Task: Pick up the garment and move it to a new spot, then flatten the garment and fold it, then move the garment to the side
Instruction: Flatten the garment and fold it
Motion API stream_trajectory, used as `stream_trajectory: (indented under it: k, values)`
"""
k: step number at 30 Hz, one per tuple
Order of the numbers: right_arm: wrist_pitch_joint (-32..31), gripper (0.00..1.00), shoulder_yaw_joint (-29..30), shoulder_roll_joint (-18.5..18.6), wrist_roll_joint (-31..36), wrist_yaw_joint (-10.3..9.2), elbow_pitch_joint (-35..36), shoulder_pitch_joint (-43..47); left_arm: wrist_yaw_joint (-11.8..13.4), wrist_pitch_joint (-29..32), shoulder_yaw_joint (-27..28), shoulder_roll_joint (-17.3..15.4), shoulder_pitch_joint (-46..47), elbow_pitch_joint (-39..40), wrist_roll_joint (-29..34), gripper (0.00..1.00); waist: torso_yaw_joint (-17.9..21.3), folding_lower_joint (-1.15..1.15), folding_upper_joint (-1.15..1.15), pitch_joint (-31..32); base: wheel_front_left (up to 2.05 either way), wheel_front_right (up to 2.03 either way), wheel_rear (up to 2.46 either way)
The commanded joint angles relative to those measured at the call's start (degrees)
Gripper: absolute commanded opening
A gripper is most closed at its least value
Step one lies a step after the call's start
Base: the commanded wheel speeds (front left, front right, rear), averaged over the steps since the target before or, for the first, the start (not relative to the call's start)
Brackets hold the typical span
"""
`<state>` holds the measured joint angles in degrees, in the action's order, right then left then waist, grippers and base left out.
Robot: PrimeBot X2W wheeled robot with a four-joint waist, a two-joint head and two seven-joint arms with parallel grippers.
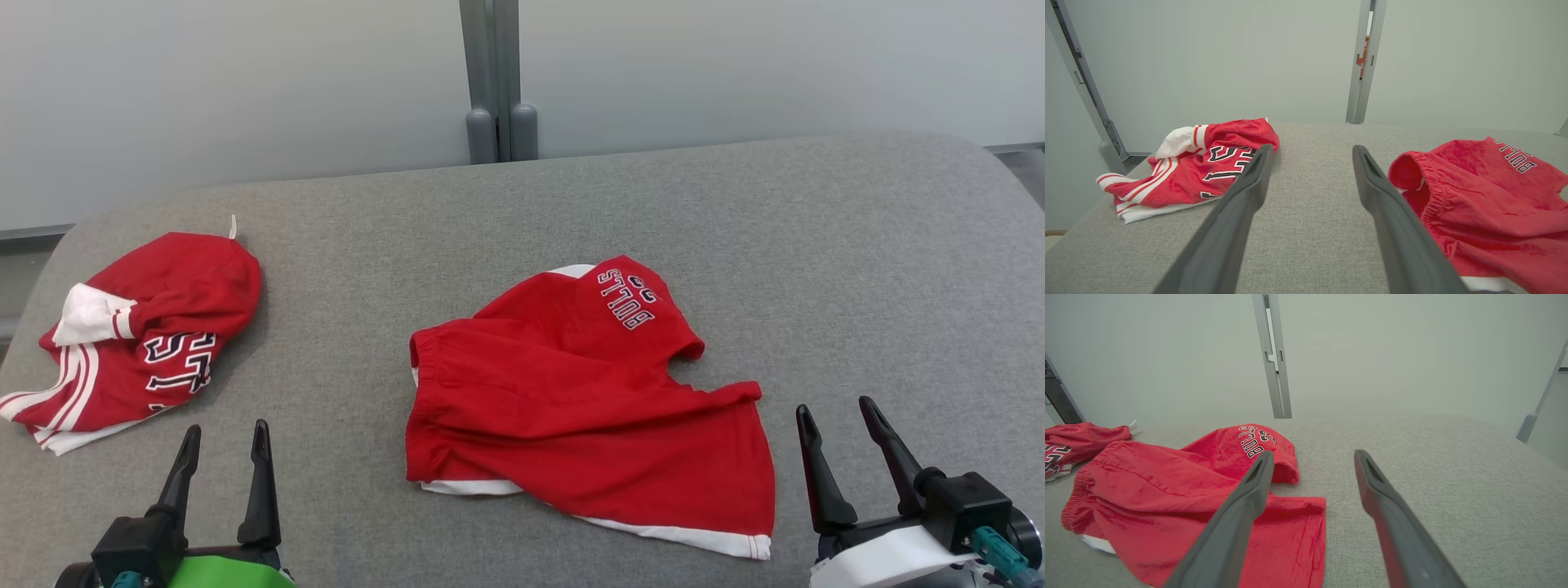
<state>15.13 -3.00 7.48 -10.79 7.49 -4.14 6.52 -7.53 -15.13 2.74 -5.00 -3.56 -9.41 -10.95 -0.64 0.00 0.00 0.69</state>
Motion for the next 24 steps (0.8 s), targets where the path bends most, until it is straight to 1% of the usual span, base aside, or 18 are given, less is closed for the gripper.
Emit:
stream_trajectory:
  k: [1, 19, 24]
  values:
    - [0.0, 1.0, -0.3, 0.0, 0.4, 0.0, -0.5, 0.4, 0.1, 0.0, 0.1, 0.0, -0.8, -0.2, 0.2, 1.0, -0.1, 0.0, 0.0, 0.1, 0.0, 0.0, 0.0]
    - [0.0, 1.0, -0.7, 0.0, 0.2, 0.0, -1.4, -0.5, 0.1, 0.0, -0.5, -0.2, -0.6, -1.1, -0.5, 1.0, 0.3, 0.0, 0.0, -0.1, 0.0, 0.0, 0.0]
    - [0.0, 1.0, -1.0, 0.0, 0.2, 0.0, -2.4, -0.7, 0.1, 0.0, -2.5, -0.7, -0.1, -2.8, -0.7, 1.0, 0.5, 0.0, 0.0, -0.6, 0.0, 0.0, 0.0]
